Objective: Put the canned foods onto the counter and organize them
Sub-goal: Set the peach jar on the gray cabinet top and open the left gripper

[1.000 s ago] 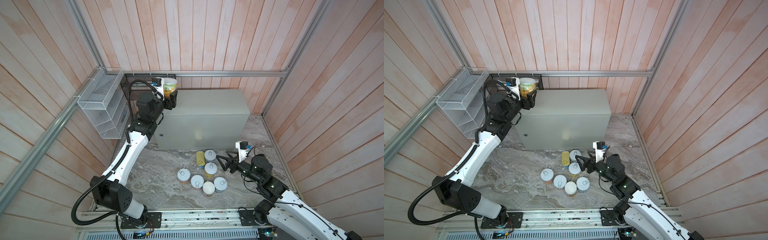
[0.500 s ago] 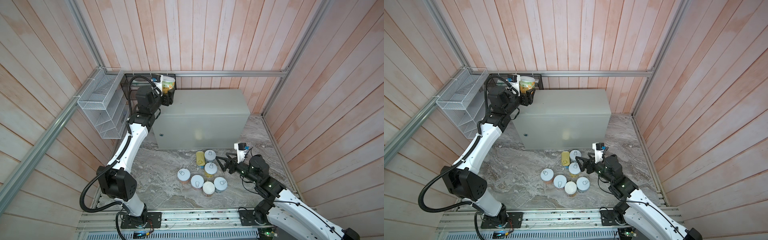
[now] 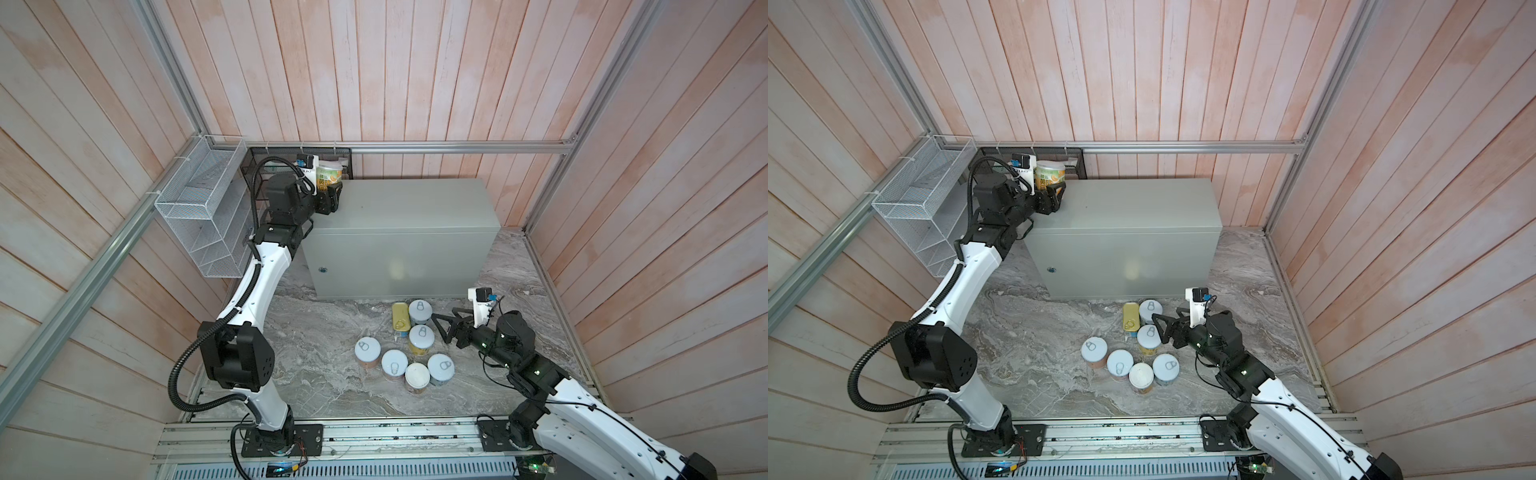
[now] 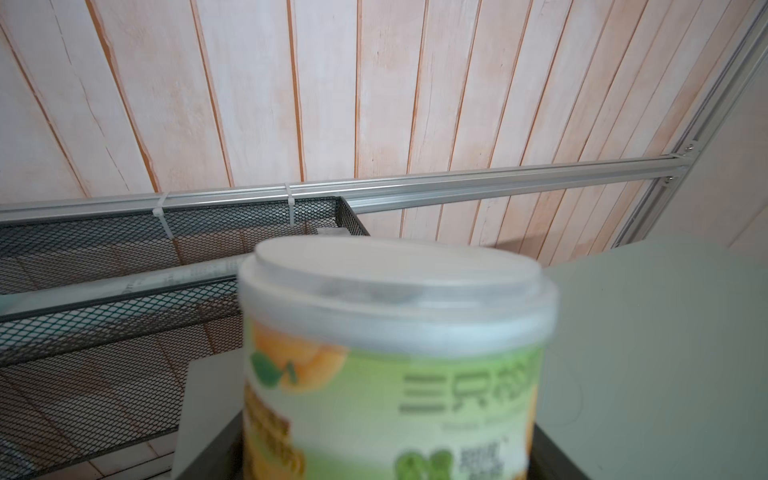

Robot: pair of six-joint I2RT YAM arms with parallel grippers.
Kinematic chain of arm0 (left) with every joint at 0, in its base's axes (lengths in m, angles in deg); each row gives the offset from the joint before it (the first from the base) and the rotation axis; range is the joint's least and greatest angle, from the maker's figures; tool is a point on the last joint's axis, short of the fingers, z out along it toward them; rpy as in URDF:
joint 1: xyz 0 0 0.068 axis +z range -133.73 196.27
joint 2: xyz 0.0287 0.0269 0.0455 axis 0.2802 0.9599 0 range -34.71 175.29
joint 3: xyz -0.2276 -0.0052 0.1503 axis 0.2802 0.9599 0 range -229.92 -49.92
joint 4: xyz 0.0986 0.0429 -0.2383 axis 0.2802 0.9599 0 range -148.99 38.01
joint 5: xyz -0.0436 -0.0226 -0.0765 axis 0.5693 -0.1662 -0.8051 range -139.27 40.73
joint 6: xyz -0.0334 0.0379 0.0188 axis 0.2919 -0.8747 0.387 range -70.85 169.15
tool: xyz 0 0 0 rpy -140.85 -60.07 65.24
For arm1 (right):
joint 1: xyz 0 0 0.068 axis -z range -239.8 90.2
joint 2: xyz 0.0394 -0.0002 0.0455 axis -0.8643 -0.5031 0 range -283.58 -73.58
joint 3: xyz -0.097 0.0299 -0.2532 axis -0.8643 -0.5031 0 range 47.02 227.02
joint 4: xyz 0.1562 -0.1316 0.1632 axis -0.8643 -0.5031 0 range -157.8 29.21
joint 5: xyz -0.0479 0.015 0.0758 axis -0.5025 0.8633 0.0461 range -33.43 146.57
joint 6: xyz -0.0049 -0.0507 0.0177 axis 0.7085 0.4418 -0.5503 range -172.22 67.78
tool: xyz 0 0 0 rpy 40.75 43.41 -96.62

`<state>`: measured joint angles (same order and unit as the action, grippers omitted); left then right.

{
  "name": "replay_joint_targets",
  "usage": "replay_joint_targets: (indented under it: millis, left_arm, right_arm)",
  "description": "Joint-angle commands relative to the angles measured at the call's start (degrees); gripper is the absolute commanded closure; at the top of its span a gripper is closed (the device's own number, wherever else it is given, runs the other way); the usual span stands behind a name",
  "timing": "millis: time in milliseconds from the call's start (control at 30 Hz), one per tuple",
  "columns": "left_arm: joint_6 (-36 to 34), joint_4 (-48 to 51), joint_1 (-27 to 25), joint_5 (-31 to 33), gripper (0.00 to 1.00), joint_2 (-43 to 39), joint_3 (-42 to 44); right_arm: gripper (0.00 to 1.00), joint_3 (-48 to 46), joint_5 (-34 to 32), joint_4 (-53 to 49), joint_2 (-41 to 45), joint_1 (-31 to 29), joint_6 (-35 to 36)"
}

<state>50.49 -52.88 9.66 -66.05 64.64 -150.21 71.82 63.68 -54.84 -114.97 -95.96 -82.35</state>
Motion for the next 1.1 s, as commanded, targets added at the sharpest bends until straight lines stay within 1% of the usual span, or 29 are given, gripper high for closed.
replay_joint_targets:
  millis: [0, 167, 333, 533, 600, 633, 667, 700, 733, 933, 1067]
  left_arm:
    - [1.16, -7.77, 1.18, -3.97, 0.50, -0.33, -1.40]
    - [-0.39, -7.87, 1.25, -4.41, 0.50, 1.91, -2.33]
    - [-1.78, -8.75, 1.26, -6.74, 0.49, 4.37, -3.46]
    - [-2.57, -9.97, 1.23, -6.45, 0.49, 6.37, -3.49]
    - [-2.88, -9.89, 1.34, -6.62, 0.47, 6.51, -3.43]
    - [-2.99, -9.89, 1.29, -6.75, 0.43, 6.47, -3.14]
    - [-3.23, -9.95, 1.33, -7.01, 0.30, 6.22, -2.71]
    - [-3.50, -9.98, 1.29, -7.05, 0.06, 5.87, -2.27]
    - [-3.71, -10.15, 1.26, -6.96, 0.00, 5.33, -1.38]
    - [-2.23, -15.44, 1.25, -2.66, 0.00, 0.65, 6.39]
    - [-1.84, -14.95, 1.18, -1.45, 0.00, -1.62, 8.19]
  right_arm:
    - [0.08, -1.12, -0.78, 2.53, -0.19, 0.13, -1.00]
    - [0.08, -1.39, -0.80, 2.79, -0.11, 0.21, -0.91]
    - [0.08, -1.97, -1.27, 2.57, 0.25, 0.14, -0.65]
    - [0.08, -1.91, -1.67, 1.79, 0.55, 0.20, -0.63]
    - [0.08, -1.87, -1.86, 1.62, 0.86, 0.19, -0.72]
    - [0.08, -1.82, -1.91, 1.45, 1.02, 0.13, -0.72]
    - [0.08, -1.84, -2.01, 1.43, 1.04, 0.14, -0.72]
    - [0.08, -1.80, -2.02, 1.33, 1.11, 0.14, -0.76]
    - [0.08, -1.74, -2.06, 1.34, 1.06, 0.15, -0.72]
    - [0.07, -1.32, -2.36, 0.96, 1.04, 0.16, -0.81]
    - [0.06, -1.10, -2.69, 0.59, 1.04, 0.17, -0.59]
